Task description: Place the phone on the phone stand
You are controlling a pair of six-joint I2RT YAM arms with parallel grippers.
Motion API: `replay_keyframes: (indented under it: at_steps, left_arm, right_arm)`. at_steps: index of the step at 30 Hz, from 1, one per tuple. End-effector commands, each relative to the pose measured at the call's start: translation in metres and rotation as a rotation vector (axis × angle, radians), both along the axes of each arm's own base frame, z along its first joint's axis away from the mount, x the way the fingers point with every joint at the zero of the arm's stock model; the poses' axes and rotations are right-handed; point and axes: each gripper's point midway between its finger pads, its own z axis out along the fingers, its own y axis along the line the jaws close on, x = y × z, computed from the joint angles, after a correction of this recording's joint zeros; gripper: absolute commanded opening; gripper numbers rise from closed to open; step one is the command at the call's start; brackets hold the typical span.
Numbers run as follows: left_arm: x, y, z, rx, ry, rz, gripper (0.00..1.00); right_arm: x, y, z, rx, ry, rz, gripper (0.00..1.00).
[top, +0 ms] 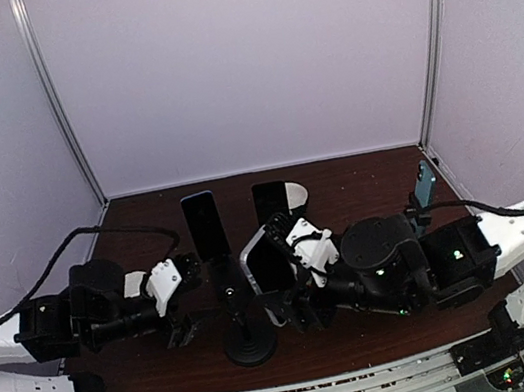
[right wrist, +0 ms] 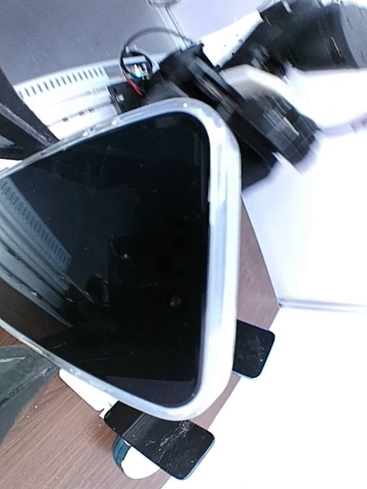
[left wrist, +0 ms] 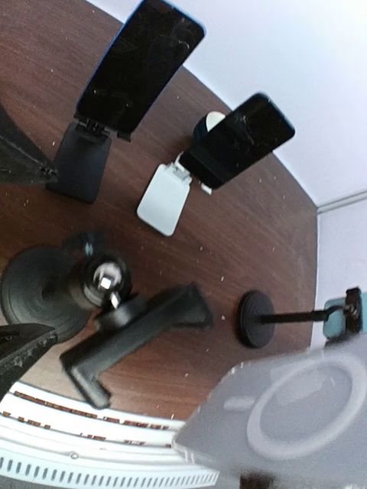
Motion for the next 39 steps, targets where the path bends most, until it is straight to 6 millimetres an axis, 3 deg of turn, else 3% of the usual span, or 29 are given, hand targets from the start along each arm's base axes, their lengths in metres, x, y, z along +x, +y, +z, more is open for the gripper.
replay_keyframes:
  at_steps: [1, 6, 10, 16, 19, 25, 30, 36, 39]
  left_arm:
    - [-0.009, 0.002, 0.008, -0.098, -0.005, 0.031, 0.62]
    - [-0.034, 0.006, 0.005, -0.197, 0.009, -0.044, 0.6]
    - [-0.037, -0.01, -0.007, -0.145, 0.021, -0.043, 0.67]
    - [-0.038, -0.02, -0.004, -0.205, -0.022, -0.026, 0.75]
    - [-0.042, -0.025, 0.001, -0.236, -0.032, -0.064, 0.76]
    - [-0.039, -0.045, -0.009, -0.17, -0.021, -0.063, 0.77]
    - [-0.036, -0.04, -0.004, -0.253, -0.024, -0.033, 0.77]
    - [-0.035, -0.047, -0.001, -0.275, -0.007, -0.023, 0.76]
    - [-0.034, -0.056, 0.0, -0.305, 0.018, -0.02, 0.74]
  right_arm:
    - [0.014, 0.003, 0.033, 0.192, -0.068, -0.156, 0.06]
    - [0.0, 0.026, 0.027, 0.152, -0.131, -0.147, 0.0]
    - [0.001, 0.037, 0.017, 0.158, -0.104, -0.175, 0.0]
    - [0.003, 0.046, 0.012, 0.14, -0.136, -0.189, 0.0]
    - [0.009, 0.043, 0.006, 0.113, -0.157, -0.22, 0.0]
    - [0.02, 0.036, 0.01, 0.099, -0.194, -0.242, 0.0]
    - [0.019, 0.03, 0.009, 0.094, -0.193, -0.229, 0.0]
    - [0.016, 0.051, 0.005, 0.108, -0.177, -0.208, 0.0]
    - [0.016, 0.049, 0.007, 0.154, -0.146, -0.219, 0.0]
